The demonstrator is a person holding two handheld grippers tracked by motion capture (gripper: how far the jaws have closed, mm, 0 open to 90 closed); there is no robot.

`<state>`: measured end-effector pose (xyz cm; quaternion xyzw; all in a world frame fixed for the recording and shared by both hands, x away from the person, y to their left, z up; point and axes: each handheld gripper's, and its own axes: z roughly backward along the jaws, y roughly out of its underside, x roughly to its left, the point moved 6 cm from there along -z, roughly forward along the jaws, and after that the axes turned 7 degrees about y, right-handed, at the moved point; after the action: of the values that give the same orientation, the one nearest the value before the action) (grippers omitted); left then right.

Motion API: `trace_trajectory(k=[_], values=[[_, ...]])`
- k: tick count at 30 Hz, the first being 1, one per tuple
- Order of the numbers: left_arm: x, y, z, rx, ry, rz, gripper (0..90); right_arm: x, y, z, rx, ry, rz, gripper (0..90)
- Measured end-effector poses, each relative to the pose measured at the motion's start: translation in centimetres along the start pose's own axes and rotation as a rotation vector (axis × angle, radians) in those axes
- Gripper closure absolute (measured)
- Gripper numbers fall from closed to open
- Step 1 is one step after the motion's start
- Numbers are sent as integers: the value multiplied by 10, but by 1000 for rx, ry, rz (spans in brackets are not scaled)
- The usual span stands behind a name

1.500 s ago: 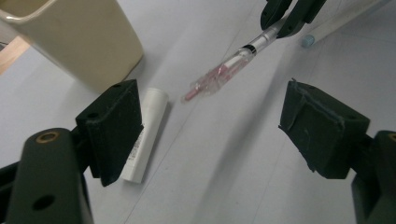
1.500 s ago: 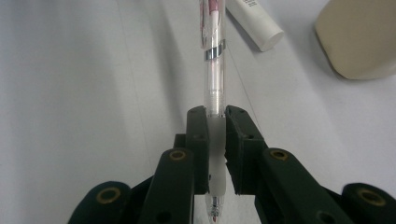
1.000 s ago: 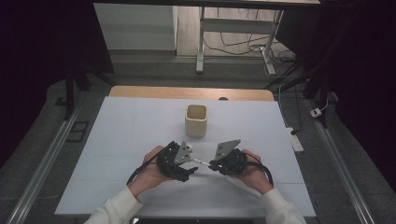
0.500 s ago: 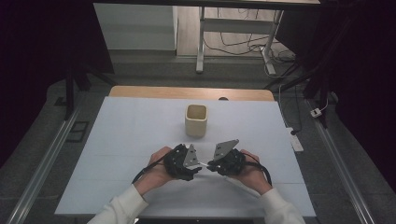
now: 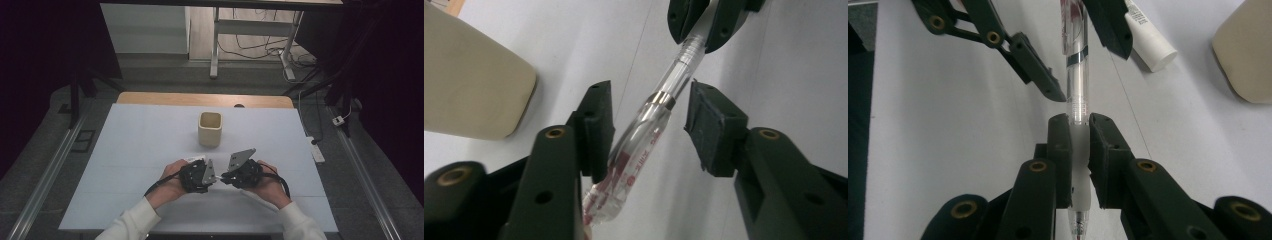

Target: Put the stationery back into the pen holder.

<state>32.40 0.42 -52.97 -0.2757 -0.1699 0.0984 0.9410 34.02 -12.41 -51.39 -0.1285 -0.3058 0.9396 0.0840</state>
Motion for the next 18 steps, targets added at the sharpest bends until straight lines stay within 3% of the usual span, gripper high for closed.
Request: trace_trajectory(k=[18], values=[[-6,2,-7,40,23,-45,706,2,-5,4,-19,-27,-14,787]])
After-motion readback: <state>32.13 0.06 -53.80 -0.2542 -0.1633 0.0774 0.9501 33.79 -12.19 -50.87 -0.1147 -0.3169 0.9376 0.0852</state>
